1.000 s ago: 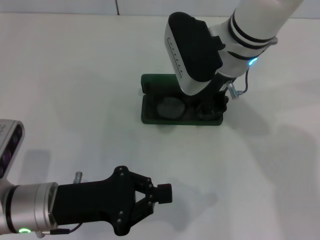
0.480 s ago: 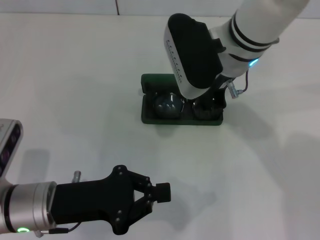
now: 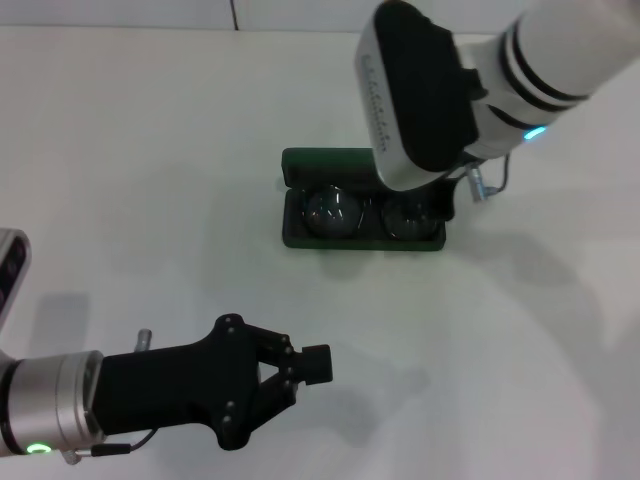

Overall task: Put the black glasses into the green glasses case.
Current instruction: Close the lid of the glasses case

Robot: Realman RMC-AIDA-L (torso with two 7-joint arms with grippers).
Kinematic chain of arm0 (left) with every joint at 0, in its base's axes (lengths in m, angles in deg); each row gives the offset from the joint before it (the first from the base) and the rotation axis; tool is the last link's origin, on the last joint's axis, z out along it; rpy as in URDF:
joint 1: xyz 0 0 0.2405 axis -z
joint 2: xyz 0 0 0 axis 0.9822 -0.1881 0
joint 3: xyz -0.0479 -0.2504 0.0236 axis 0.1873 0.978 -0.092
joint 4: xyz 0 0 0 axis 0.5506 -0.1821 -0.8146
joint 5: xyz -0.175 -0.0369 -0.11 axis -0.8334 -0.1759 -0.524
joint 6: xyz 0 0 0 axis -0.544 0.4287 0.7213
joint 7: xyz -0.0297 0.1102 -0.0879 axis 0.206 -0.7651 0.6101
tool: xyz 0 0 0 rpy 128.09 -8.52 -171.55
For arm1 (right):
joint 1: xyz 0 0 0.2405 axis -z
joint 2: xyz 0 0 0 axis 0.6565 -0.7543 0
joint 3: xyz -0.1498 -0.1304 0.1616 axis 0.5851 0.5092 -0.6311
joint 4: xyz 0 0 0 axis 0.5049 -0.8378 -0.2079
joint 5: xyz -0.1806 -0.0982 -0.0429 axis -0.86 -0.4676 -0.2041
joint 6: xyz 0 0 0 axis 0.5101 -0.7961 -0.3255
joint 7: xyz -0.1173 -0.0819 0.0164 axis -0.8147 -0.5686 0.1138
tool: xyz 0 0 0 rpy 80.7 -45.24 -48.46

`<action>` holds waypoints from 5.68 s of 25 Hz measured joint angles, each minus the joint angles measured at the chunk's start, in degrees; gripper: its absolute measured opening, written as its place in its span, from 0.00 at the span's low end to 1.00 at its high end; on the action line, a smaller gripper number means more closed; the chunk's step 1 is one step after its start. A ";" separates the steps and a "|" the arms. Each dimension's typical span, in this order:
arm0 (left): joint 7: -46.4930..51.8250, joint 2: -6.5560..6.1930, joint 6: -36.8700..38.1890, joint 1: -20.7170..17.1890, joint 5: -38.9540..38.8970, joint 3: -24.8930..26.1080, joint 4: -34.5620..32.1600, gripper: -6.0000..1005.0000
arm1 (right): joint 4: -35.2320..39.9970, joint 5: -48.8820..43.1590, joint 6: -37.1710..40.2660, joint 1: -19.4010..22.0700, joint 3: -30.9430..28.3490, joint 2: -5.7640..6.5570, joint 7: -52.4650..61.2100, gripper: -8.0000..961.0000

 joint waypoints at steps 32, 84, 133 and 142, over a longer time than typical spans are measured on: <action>5.18 1.73 -28.58 17.55 -5.99 -0.44 -0.03 0.04 | 8.83 41.61 2.89 47.82 -42.01 0.51 -17.64 0.14; 3.11 2.34 -57.86 17.71 -26.26 -33.14 -4.14 0.05 | -5.09 46.29 13.92 43.92 -52.52 0.61 -26.22 0.17; 23.83 -2.82 -47.36 28.92 -1.52 -17.48 -6.40 0.16 | -17.94 45.83 21.70 40.22 -54.89 0.93 -33.29 0.20; 23.91 -2.21 -48.05 29.07 -0.57 -17.60 -5.86 0.14 | -18.61 45.83 21.33 39.42 -55.06 1.02 -33.80 0.20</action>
